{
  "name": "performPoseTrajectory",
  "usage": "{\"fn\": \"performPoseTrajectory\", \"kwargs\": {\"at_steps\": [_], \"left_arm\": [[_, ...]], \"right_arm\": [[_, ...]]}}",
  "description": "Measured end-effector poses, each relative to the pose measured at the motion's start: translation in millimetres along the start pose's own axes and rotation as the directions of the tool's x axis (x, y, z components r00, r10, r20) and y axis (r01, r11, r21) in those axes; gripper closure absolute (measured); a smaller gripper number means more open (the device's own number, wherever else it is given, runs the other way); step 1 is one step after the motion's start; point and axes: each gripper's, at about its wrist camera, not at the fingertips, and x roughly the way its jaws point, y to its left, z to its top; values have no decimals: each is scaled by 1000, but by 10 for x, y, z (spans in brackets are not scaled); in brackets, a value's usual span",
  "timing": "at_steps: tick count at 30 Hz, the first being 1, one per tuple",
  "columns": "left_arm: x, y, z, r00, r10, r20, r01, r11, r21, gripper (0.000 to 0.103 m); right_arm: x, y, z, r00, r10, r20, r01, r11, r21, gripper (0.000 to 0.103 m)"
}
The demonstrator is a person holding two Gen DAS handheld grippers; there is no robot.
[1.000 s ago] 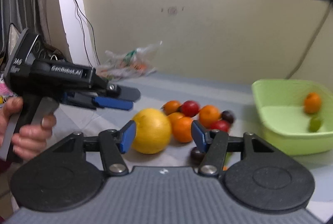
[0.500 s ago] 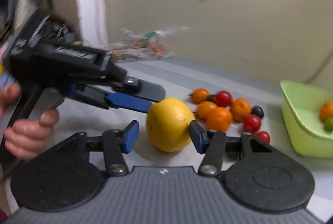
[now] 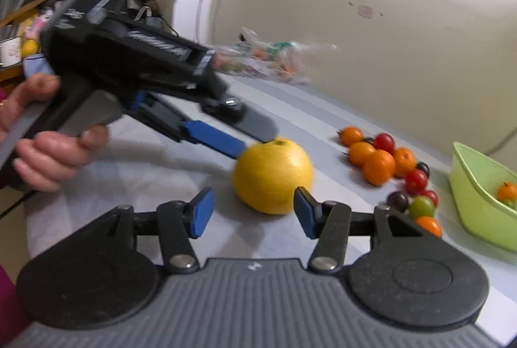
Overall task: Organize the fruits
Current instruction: 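Clamp the yellow grapefruit between the left and right tools, then lift the grapefruit into the green bowl and open both tools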
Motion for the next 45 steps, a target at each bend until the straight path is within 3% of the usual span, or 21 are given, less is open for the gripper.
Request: {"fn": "performPoseTrajectory", "kwargs": {"at_steps": [4,9,13,14,19,26,34,38,45], "left_arm": [[-97,-59,-9,1000,-13,22,12,1000,19,46],[-34,-139,-32,1000,20,-13,-19,998,65,45],[-2,-179,-46,998,61,-2,-61,993,103,50],[-5,-190,-39,998,67,-1,-67,992,106,54],[130,-385,52,996,85,-24,-80,984,162,59],[825,-936,377,998,13,-62,4,963,269,57],[1877,-1602,758,992,-57,-115,97,917,388,57],[2308,-1633,802,988,-37,-153,93,921,379,57],[2690,-1508,767,983,2,-186,64,935,348,58]], "right_arm": [[24,-94,11,1000,-11,-2,11,999,36,41],[121,-203,71,1000,15,-1,-15,997,82,29],[236,-233,88,998,65,-18,-62,991,118,31],[277,-237,87,997,71,-32,-67,990,127,36],[168,-367,80,999,46,-24,-41,982,183,41],[-224,-862,59,990,-133,49,118,965,234,41],[-582,-1783,-27,930,-356,95,304,888,345,41],[-474,-2142,-149,912,-404,66,350,854,385,41],[-265,-2371,-333,912,-411,-3,375,829,415,40]]}}
